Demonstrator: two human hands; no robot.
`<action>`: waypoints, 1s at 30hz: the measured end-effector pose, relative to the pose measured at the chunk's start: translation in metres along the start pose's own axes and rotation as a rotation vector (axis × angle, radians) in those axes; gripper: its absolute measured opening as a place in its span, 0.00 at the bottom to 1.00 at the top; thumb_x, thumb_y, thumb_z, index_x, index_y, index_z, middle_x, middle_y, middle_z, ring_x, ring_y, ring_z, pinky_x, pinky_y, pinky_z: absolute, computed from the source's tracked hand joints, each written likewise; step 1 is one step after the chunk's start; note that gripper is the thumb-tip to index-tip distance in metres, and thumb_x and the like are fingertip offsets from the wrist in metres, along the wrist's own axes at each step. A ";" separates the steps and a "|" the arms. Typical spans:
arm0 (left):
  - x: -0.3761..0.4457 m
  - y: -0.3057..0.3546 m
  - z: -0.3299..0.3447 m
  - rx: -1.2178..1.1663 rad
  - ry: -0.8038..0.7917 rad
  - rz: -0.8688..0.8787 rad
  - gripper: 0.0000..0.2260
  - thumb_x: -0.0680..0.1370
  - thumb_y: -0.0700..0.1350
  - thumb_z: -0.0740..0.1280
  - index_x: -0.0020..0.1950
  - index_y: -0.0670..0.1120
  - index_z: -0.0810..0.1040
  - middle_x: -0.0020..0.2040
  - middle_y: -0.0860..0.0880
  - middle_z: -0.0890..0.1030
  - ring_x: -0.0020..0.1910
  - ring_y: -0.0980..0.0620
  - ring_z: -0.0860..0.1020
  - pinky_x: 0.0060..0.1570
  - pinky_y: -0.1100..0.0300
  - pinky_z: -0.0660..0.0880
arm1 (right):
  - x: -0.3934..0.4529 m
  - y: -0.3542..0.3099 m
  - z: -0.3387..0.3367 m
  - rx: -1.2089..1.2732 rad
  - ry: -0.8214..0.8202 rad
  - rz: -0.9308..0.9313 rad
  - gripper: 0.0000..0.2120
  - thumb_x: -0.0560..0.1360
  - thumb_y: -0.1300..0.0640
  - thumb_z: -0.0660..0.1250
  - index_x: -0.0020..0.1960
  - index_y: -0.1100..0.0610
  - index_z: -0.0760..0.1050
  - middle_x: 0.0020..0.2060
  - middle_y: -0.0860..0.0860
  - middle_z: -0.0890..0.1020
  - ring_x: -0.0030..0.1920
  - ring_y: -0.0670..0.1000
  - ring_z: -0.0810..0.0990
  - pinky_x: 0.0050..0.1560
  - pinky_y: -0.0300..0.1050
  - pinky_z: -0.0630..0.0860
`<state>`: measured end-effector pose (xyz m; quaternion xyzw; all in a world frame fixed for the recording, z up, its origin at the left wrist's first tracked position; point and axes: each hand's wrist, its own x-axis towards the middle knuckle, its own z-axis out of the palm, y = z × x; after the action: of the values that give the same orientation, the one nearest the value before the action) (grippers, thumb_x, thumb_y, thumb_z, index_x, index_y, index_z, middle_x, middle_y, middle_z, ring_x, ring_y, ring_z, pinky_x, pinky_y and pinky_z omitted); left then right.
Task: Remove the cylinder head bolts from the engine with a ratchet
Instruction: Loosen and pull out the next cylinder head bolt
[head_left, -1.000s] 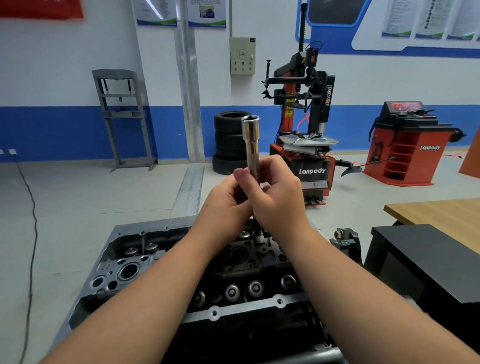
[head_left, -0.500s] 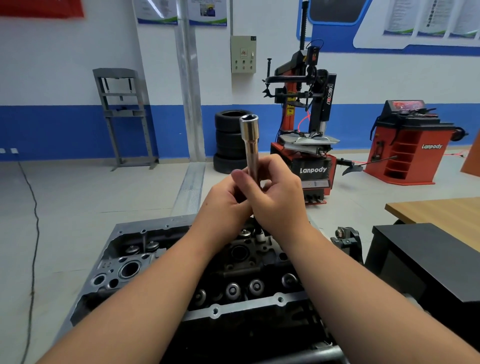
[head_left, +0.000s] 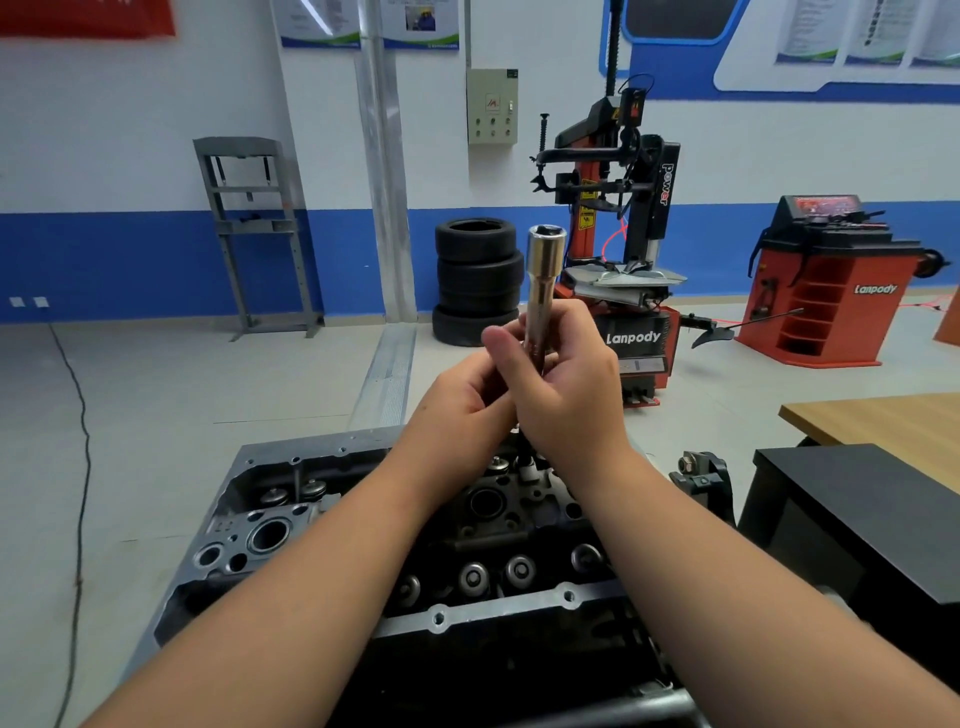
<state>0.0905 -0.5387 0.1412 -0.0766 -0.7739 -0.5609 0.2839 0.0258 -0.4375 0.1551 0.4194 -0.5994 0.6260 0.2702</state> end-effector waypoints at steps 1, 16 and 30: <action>0.001 -0.002 0.000 -0.016 0.020 -0.007 0.07 0.82 0.49 0.70 0.58 0.59 0.81 0.50 0.56 0.87 0.51 0.58 0.85 0.48 0.62 0.80 | 0.000 0.001 0.000 0.013 0.008 0.011 0.11 0.78 0.53 0.70 0.47 0.61 0.75 0.33 0.48 0.77 0.35 0.46 0.76 0.36 0.37 0.72; 0.002 0.000 0.001 0.011 0.055 0.002 0.15 0.80 0.43 0.72 0.56 0.65 0.81 0.52 0.58 0.87 0.51 0.58 0.85 0.47 0.61 0.83 | 0.000 0.001 0.003 0.049 -0.035 0.028 0.11 0.75 0.48 0.71 0.51 0.55 0.77 0.41 0.46 0.82 0.42 0.48 0.82 0.44 0.46 0.80; 0.000 -0.001 0.001 0.014 0.026 -0.005 0.09 0.81 0.50 0.69 0.59 0.62 0.80 0.53 0.58 0.87 0.52 0.58 0.85 0.49 0.58 0.83 | -0.001 -0.001 0.002 0.023 -0.041 0.039 0.11 0.77 0.50 0.70 0.51 0.56 0.76 0.39 0.45 0.80 0.41 0.45 0.80 0.43 0.38 0.76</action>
<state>0.0896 -0.5386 0.1406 -0.0651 -0.7743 -0.5571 0.2932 0.0272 -0.4391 0.1549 0.4233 -0.6055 0.6294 0.2408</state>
